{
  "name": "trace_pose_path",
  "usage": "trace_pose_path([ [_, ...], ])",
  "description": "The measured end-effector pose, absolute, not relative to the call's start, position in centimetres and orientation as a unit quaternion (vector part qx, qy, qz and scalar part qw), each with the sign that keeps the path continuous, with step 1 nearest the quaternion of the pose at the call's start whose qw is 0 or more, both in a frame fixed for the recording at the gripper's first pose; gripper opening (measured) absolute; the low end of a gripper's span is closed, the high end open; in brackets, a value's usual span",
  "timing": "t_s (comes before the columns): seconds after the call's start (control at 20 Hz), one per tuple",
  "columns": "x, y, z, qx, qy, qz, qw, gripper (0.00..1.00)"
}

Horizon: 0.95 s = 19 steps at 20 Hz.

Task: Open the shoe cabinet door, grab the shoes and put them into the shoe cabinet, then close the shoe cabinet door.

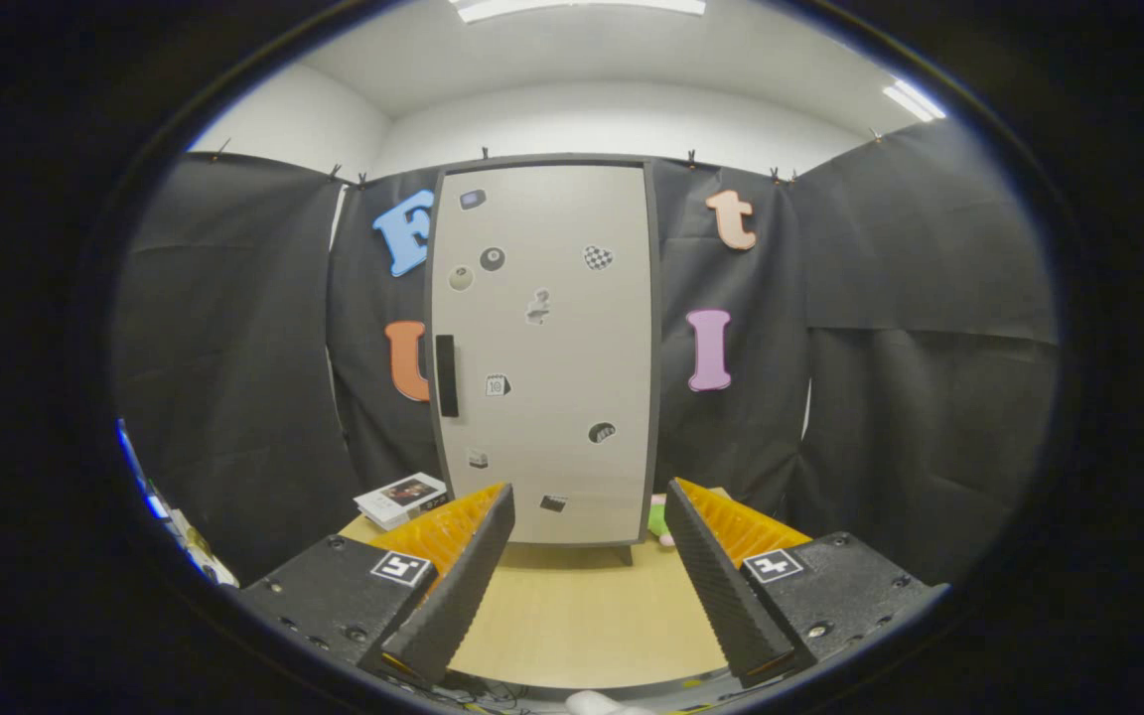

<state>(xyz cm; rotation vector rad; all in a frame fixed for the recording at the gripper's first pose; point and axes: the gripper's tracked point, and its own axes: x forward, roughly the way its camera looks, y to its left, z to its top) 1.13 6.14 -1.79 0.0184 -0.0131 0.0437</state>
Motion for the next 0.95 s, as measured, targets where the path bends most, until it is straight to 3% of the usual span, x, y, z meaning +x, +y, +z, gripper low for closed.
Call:
trace_pose_path([
  [0.95,2.8,5.4,-2.2,0.019,-0.001,0.031,0.999,0.99],
])
